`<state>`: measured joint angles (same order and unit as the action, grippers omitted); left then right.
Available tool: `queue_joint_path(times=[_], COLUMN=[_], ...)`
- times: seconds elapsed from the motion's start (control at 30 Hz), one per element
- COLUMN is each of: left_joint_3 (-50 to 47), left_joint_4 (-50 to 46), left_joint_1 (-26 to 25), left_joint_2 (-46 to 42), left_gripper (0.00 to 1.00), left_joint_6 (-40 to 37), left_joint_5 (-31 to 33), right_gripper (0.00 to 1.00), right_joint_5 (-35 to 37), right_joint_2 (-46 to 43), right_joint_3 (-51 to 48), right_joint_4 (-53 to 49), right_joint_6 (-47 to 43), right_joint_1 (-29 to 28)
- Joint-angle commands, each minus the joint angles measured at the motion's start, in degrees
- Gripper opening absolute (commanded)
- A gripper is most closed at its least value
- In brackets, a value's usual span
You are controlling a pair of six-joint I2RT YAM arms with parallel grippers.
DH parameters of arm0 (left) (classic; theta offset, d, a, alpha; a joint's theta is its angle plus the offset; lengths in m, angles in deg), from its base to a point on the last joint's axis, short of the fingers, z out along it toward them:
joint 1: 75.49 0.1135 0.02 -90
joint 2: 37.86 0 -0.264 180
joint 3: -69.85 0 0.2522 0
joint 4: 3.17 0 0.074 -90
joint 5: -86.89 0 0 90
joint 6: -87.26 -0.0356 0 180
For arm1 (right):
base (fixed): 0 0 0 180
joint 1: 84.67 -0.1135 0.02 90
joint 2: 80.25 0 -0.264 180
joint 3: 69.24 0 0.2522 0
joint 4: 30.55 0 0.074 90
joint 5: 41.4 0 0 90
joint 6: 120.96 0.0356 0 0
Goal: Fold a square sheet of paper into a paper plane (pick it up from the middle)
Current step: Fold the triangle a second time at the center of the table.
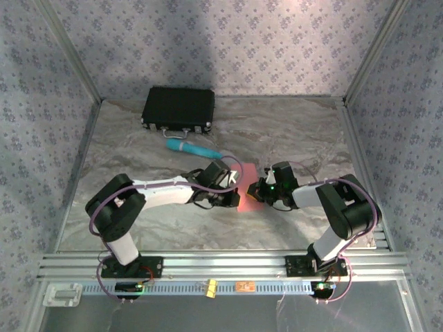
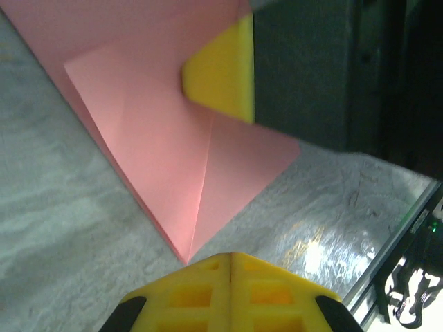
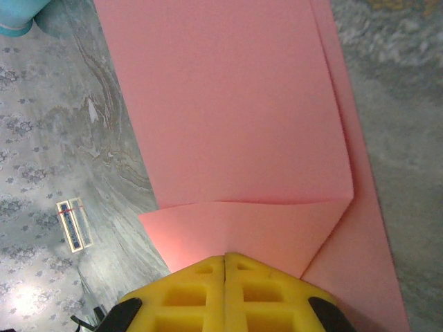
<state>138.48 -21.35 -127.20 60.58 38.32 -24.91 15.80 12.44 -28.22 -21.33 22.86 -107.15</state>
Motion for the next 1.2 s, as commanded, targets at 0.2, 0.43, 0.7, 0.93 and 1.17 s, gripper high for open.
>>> queue_joint_path(times=[0.2,0.43,0.7,0.93,1.17], left_joint_3=[7.3,5.0,1.8,2.2,1.6], left_joint_4=[0.8,-2.1,-1.4,-0.8,-0.7], left_joint_1=[0.4,-0.1,-0.2,-0.2,-0.3], left_joint_2=[10.2,13.5,11.9,12.0,11.9], left_gripper=[0.02,0.00,0.00,0.00,0.00], left_joint_6=[0.1,-0.5,-0.5,-0.1,0.4], left_joint_5=[-2.0,-1.3,0.6,1.5,1.9], right_gripper=[0.01,0.02,0.03,0.02,0.01], right_joint_5=[3.9,2.1,1.1,0.9,0.0], right_joint_2=[1.0,0.2,-6.4,-3.6,1.8], right_joint_3=[-1.3,-0.7,2.1,3.8,1.4], right_joint_4=[-6.5,-5.6,-10.6,-10.8,-4.8], right_joint_6=[-0.6,-0.9,-5.1,-5.7,-5.0], right_joint_1=[0.3,1.3,2.5,-1.6,5.8])
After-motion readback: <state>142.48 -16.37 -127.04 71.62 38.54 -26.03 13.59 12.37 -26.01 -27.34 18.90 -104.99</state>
